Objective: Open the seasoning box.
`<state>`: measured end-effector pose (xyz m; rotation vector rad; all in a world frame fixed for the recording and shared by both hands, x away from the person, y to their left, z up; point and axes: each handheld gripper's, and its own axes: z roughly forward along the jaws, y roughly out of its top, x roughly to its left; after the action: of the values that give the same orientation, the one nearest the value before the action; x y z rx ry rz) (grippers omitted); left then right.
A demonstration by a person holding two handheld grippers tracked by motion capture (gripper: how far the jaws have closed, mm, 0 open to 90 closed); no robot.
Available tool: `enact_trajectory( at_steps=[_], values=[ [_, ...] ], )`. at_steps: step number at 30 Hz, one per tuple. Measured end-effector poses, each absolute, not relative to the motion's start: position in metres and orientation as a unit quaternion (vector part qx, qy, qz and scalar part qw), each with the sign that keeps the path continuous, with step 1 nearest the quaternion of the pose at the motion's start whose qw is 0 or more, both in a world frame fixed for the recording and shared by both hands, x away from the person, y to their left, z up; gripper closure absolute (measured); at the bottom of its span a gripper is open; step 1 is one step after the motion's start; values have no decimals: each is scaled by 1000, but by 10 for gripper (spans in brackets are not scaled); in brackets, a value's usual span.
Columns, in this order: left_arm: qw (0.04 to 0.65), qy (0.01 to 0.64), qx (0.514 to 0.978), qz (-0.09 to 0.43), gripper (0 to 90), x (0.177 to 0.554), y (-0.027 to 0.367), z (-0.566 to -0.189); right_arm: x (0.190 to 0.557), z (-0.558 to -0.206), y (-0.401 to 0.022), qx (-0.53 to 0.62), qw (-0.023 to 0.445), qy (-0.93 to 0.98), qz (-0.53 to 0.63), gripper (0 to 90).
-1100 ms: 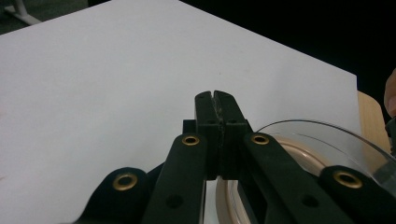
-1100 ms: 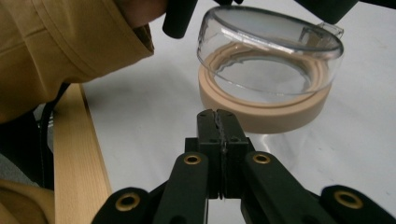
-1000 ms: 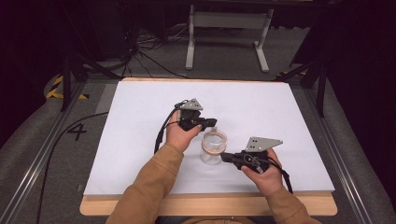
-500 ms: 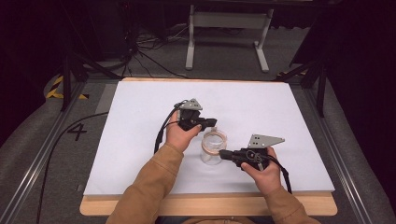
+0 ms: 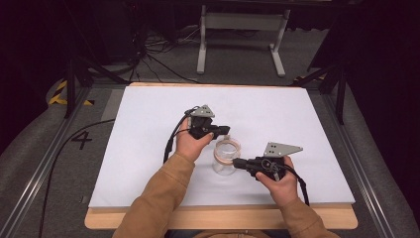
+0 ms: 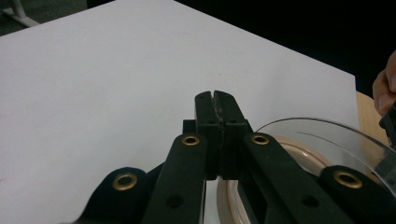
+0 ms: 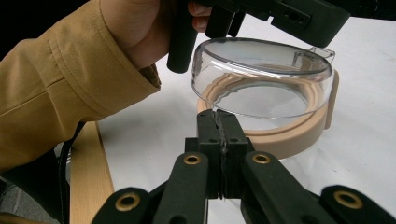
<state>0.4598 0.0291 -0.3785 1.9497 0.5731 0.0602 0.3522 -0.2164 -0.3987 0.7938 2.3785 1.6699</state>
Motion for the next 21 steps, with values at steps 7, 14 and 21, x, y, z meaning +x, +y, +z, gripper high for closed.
enact_trajectory(
  at_steps=[7, 14, 21],
  values=[
    [530, 242, 812, 32, 900, 457, 34, -373, 353, -399, -217, 262, 65, 789, 552, 900],
    [526, 243, 813, 49, 900, 449, 45, -366, 355, -393, -217, 255, 73, 788, 555, 900],
    [523, 256, 810, 62, 900, 439, 65, -362, 362, -387, -216, 246, 74, 787, 561, 900]
  ],
)
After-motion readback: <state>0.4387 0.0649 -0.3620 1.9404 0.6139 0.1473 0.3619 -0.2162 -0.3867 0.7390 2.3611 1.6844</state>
